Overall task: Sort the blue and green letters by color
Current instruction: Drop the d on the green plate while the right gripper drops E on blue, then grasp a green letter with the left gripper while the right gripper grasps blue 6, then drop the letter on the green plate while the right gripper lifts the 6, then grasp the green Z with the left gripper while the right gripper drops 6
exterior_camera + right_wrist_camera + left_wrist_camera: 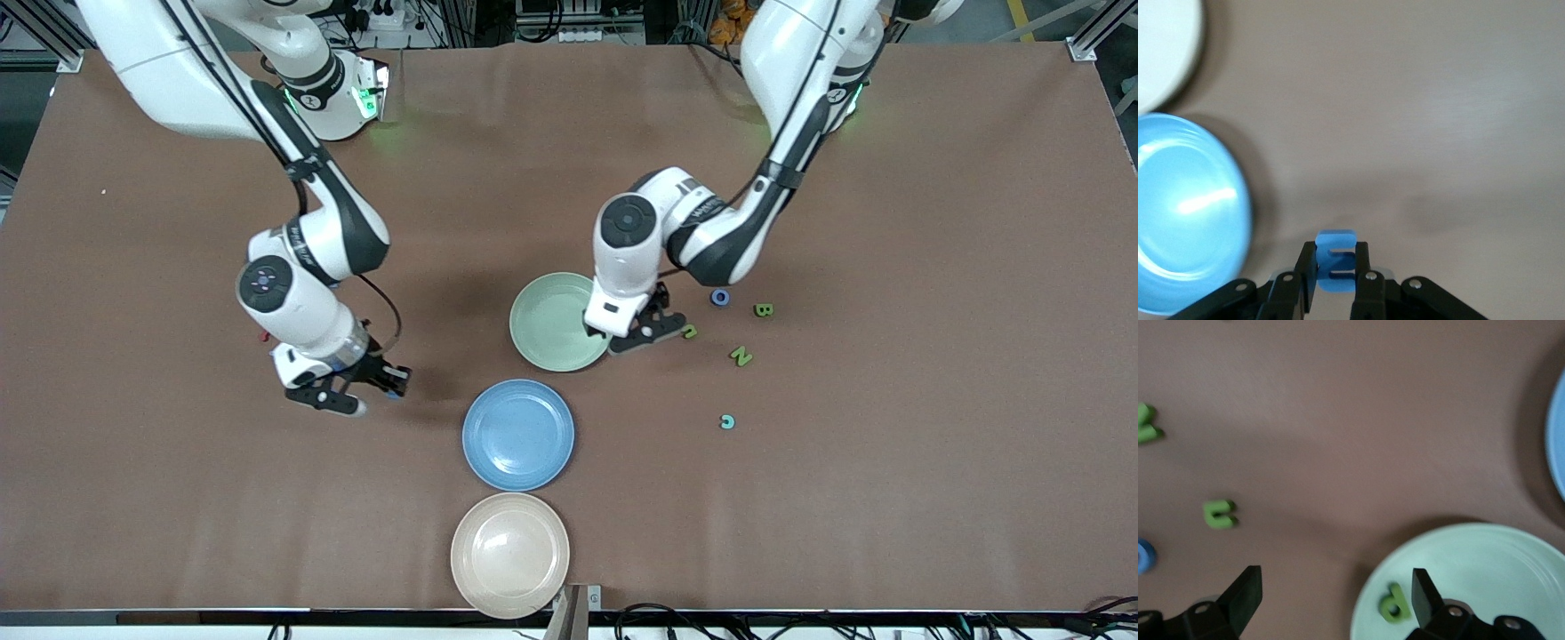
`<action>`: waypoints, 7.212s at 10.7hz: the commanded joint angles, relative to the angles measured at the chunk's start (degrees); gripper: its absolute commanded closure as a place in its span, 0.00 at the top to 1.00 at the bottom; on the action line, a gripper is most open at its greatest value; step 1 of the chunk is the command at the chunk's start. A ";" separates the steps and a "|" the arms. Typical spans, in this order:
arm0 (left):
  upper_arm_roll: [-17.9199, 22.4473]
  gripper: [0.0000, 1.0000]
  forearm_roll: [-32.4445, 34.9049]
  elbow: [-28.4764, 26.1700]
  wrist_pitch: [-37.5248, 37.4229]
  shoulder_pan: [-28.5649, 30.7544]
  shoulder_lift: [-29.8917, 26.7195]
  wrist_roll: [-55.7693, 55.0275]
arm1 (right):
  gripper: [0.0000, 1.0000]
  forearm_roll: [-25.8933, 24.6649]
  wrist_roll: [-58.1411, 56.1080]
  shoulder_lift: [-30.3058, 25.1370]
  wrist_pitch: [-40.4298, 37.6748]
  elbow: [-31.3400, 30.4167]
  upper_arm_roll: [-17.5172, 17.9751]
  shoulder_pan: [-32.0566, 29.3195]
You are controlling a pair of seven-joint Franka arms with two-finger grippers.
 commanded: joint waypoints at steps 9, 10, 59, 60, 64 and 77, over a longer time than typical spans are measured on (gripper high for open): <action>-0.58 1.00 1.54 -18.93 9.79 7.80 -6.53 9.09 | 0.59 -0.61 23.91 19.85 -1.46 29.16 -5.90 18.72; -0.58 1.00 1.45 -20.43 10.77 8.24 -6.89 9.08 | 0.86 -0.61 23.56 19.67 -1.46 29.16 -5.90 18.46; 0.12 1.00 5.06 -12.27 9.02 7.89 -5.84 1.00 | 0.04 0.62 -27.15 -15.75 -0.05 -37.30 5.26 -22.59; 0.21 1.00 4.97 -12.19 9.02 8.33 -5.41 0.82 | 0.03 1.05 -26.80 -16.36 -3.54 -35.20 6.13 -23.72; 0.12 1.00 4.97 -12.10 9.02 12.28 -5.14 1.43 | 0.03 3.42 -16.63 -15.06 -11.90 -20.80 14.39 -25.06; -0.58 1.00 4.97 -16.23 12.01 18.88 -1.18 9.61 | 0.15 11.17 16.70 17.09 2.97 25.46 -1.51 11.24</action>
